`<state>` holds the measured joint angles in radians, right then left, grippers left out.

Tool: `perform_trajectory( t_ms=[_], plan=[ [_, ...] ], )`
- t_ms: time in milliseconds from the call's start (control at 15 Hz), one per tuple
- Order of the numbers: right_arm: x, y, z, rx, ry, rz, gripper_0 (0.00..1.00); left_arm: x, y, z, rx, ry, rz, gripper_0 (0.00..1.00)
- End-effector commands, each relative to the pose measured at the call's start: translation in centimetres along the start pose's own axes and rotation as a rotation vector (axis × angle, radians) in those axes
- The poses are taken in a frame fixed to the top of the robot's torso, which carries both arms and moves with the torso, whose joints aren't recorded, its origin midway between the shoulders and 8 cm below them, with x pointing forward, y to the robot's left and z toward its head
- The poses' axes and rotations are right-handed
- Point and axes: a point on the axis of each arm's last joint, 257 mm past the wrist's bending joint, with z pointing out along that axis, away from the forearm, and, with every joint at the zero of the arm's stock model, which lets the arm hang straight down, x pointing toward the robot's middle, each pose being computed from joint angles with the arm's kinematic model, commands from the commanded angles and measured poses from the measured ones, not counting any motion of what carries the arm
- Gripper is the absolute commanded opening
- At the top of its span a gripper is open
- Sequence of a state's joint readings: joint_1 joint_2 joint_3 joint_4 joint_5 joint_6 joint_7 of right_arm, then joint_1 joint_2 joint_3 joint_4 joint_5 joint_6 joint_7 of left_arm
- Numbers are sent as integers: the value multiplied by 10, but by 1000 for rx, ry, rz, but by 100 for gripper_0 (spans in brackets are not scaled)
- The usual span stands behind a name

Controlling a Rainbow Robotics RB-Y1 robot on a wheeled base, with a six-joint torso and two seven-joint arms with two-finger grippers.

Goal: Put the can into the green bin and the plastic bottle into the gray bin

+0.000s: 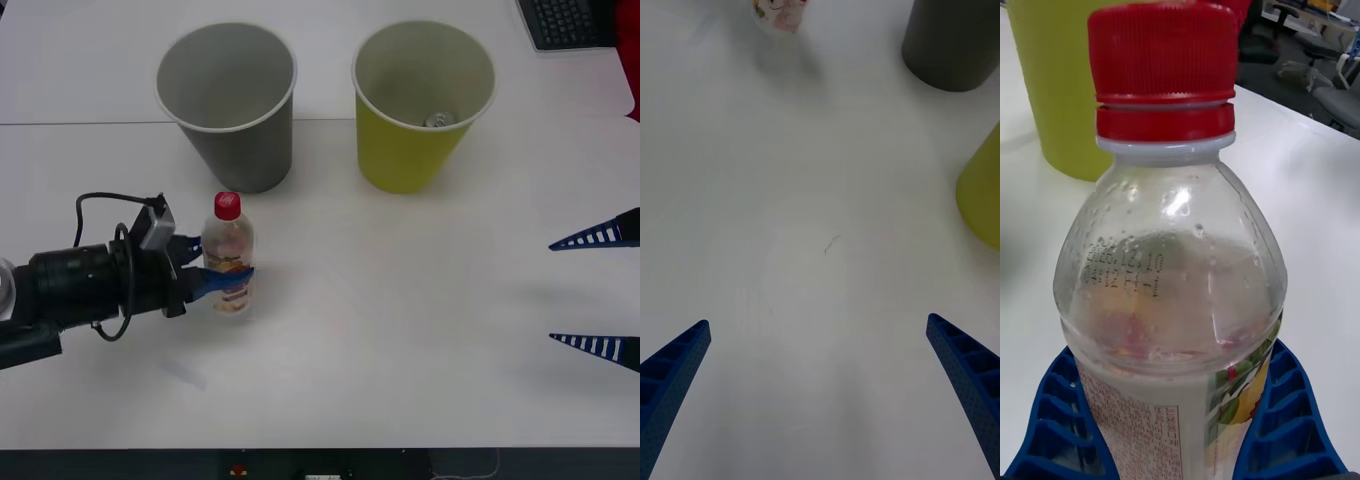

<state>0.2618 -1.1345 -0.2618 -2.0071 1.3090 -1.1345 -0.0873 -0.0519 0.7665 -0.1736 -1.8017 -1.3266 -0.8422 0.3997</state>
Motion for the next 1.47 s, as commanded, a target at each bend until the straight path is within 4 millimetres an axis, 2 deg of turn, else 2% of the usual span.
perform_trajectory(
  t_ms=[67, 533, 667, 867, 1200, 1467],
  plan=[
    [0, 0, 0, 0, 0, 0, 100, -20, -7, -13, -19, 25, -66, 0],
    [0, 0, 0, 0, 0, 0, 100, -80, -13, -52, -132, 125, -220, 0],
    [0, 0, 0, 0, 0, 0, 100, -94, -9, -60, -173, 155, -214, 0],
    [0, 0, 0, 0, 0, 0, 100, -112, 9, -73, -213, 199, -139, 0],
    [0, 0, 0, 0, 0, 0, 100, -170, 57, -92, -261, 205, -72, 0],
    [0, 0, 0, 0, 0, 0, 100, -207, 88, -90, -265, 254, -39, 0]
  ],
)
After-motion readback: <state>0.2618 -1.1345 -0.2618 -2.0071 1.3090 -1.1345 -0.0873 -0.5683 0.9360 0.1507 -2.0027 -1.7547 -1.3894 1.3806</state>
